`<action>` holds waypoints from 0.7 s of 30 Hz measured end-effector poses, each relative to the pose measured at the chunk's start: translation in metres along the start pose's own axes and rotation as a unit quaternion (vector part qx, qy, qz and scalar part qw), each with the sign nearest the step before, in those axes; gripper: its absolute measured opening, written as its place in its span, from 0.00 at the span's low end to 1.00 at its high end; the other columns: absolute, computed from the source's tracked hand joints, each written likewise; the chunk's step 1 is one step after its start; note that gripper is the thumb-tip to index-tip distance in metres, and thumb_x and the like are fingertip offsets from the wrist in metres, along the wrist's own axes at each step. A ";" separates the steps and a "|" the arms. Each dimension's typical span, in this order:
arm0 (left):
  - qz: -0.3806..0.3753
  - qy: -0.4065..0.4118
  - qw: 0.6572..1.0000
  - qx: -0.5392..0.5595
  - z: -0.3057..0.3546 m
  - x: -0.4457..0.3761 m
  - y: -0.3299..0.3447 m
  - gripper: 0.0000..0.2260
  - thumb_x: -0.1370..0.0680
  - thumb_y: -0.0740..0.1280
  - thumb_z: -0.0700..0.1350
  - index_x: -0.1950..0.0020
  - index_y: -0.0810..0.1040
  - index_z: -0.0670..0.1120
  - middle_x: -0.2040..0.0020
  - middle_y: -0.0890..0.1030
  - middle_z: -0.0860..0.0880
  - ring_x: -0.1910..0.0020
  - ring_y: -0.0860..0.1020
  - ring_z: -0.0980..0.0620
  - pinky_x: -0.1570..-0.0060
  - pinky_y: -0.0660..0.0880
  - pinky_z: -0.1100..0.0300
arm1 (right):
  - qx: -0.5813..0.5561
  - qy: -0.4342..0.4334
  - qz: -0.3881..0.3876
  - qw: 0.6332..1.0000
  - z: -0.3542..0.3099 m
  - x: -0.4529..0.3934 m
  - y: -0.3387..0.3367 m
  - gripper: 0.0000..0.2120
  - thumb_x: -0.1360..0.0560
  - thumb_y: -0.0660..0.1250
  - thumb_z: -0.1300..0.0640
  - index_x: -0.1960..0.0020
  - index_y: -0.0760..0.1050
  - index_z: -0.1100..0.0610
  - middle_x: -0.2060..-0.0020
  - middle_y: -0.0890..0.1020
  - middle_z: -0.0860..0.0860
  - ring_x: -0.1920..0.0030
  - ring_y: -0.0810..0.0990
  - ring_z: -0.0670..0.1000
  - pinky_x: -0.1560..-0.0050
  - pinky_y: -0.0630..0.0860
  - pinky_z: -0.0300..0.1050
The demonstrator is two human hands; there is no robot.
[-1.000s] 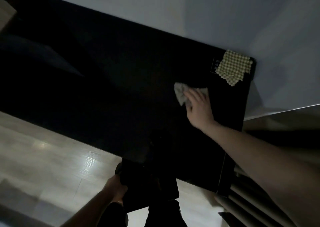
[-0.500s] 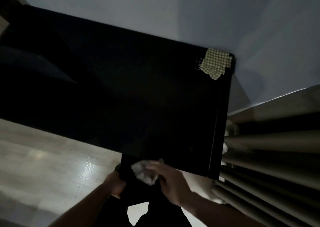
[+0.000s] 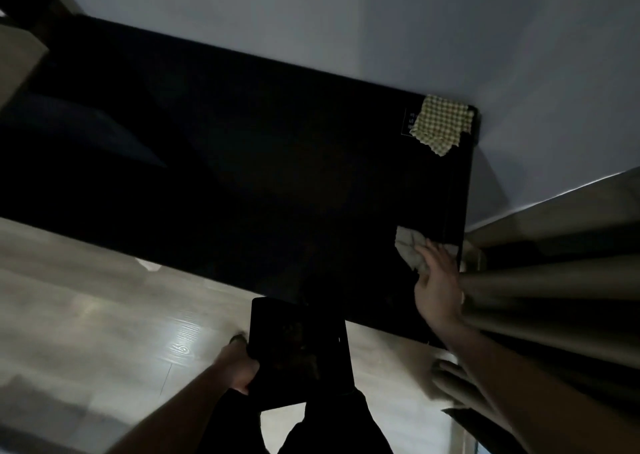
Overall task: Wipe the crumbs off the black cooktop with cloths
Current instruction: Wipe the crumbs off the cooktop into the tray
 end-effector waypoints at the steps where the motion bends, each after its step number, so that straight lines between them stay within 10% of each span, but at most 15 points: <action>1: -0.006 0.002 1.000 -0.012 -0.004 -0.001 0.000 0.15 0.29 0.65 0.38 0.44 0.80 0.39 0.52 0.85 0.42 0.57 0.84 0.47 0.64 0.82 0.58 | -0.015 0.011 0.004 1.000 -0.006 0.022 0.004 0.29 0.28 0.63 0.76 0.30 0.79 0.60 0.27 0.78 0.57 0.24 0.72 0.60 0.21 0.66 0.59; 6: 0.001 -0.008 1.000 -0.024 -0.028 -0.003 -0.013 0.18 0.34 0.64 0.43 0.49 0.84 0.38 0.54 0.87 0.40 0.54 0.87 0.44 0.53 0.85 0.53 | -0.077 0.044 -0.085 0.992 -0.067 0.129 0.065 0.34 0.35 0.59 0.68 0.33 0.81 0.50 0.26 0.77 0.48 0.22 0.70 0.55 0.21 0.66 0.52; 12: -0.007 0.018 0.999 -0.043 -0.064 -0.008 -0.036 0.19 0.34 0.63 0.46 0.49 0.83 0.38 0.53 0.87 0.40 0.52 0.87 0.43 0.54 0.85 0.53 | -0.193 0.009 -0.268 0.944 -0.212 0.200 0.126 0.34 0.26 0.60 0.64 0.41 0.74 0.23 0.35 0.75 0.26 0.33 0.70 0.23 0.26 0.70 0.33; 21: -0.019 0.041 0.999 -0.030 -0.169 -0.003 -0.123 0.11 0.35 0.62 0.44 0.60 0.80 0.39 0.62 0.85 0.41 0.54 0.87 0.41 0.62 0.79 0.56 | -0.193 0.050 -0.211 0.957 -0.296 0.195 0.118 0.30 0.20 0.62 0.66 0.34 0.73 0.31 0.35 0.82 0.40 0.37 0.81 0.41 0.35 0.78 0.37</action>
Point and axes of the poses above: each hand's wrist, its own x-axis away from the middle knuckle, its own y-axis out of the palm, z = x × y, the point moved 10 cm from there along -x, towards the middle knuckle
